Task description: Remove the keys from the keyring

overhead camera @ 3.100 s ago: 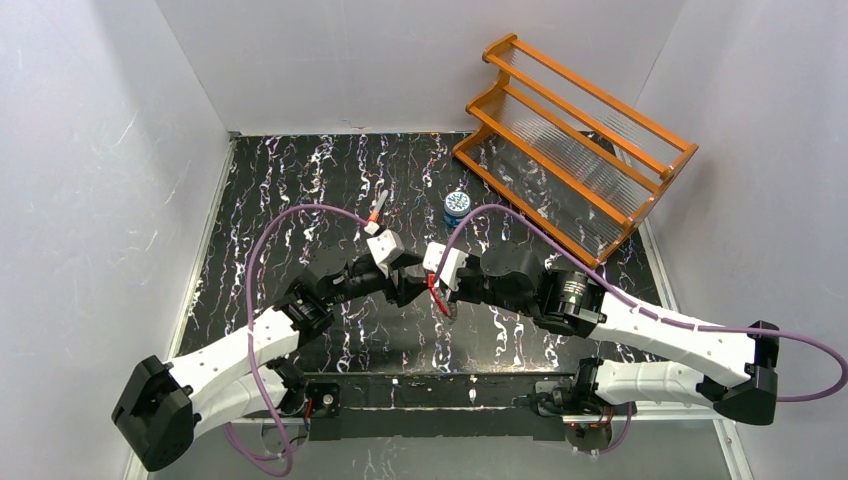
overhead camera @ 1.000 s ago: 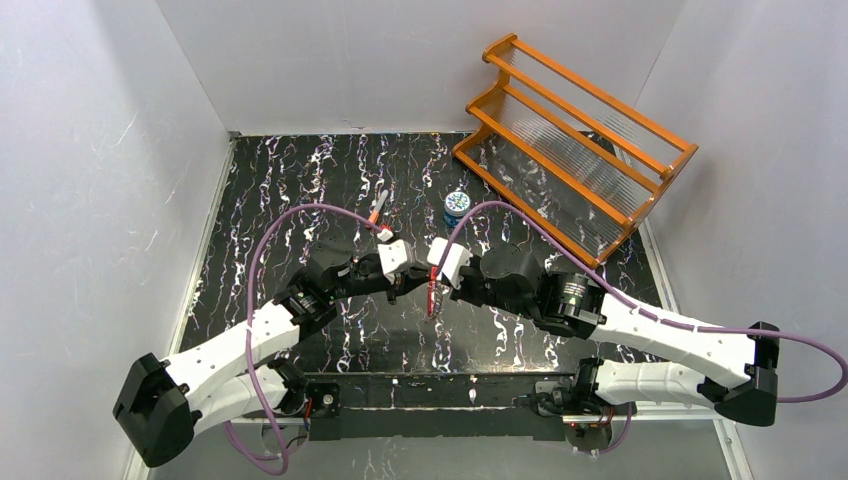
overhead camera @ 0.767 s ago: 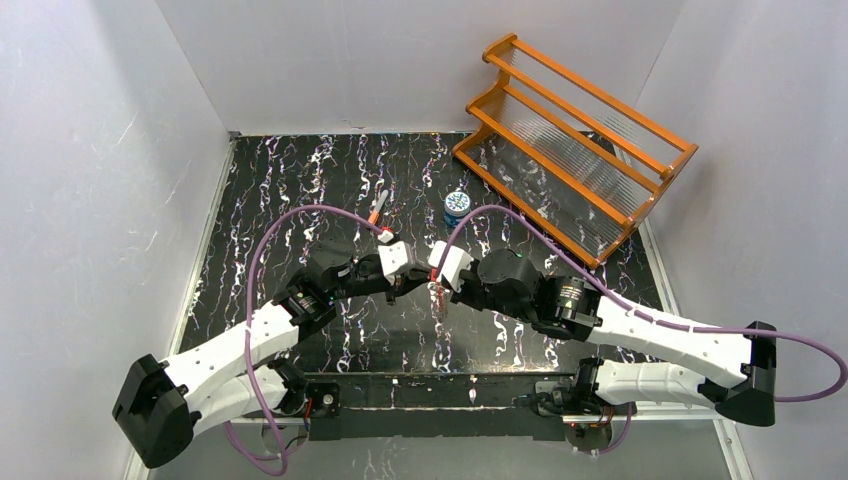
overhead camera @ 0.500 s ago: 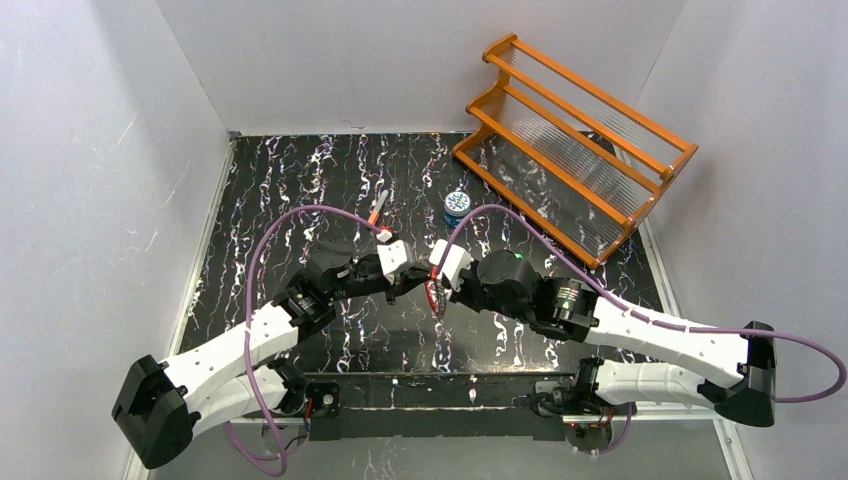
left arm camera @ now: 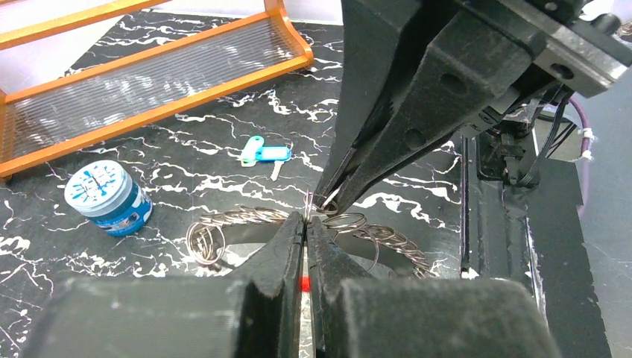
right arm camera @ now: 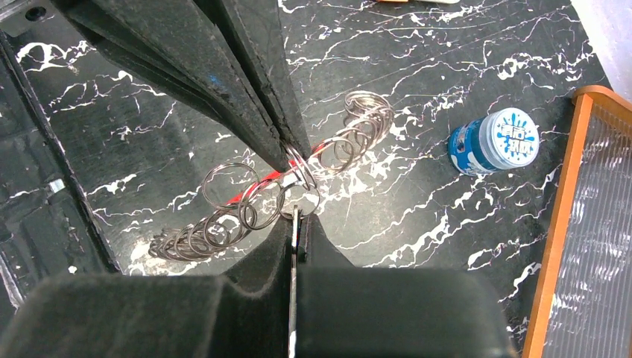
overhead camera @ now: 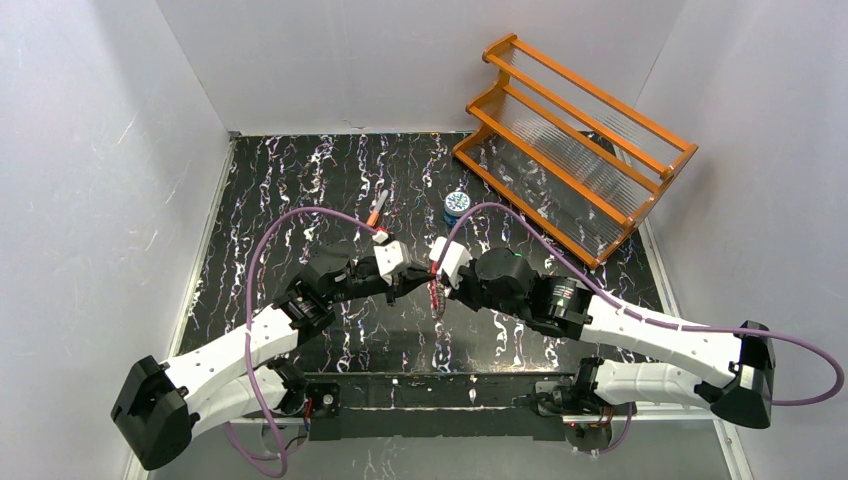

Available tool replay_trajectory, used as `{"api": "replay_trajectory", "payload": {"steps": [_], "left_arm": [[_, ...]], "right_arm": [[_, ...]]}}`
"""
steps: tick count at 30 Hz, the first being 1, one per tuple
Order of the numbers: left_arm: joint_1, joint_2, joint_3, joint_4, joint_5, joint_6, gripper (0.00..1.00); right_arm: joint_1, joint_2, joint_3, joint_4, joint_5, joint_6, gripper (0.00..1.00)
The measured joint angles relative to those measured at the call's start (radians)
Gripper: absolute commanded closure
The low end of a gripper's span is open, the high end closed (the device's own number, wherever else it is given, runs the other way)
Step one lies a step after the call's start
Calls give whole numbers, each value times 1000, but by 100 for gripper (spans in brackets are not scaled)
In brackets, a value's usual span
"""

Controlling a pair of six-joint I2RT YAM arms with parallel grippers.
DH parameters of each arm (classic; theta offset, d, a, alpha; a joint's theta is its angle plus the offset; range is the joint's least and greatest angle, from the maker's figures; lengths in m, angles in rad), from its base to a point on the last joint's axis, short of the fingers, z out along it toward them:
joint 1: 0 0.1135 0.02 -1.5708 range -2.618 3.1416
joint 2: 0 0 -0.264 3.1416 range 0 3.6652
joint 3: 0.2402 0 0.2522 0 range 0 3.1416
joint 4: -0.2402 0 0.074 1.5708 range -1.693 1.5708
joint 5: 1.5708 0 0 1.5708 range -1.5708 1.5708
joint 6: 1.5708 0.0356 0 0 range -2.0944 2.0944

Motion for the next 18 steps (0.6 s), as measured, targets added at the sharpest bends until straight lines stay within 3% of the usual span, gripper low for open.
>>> {"api": "replay_trajectory", "payload": {"steps": [18], "left_arm": [[-8,0,-16,-8,-93,3,100]], "right_arm": [[-26,-3,24,-11,-91,3,99]]}}
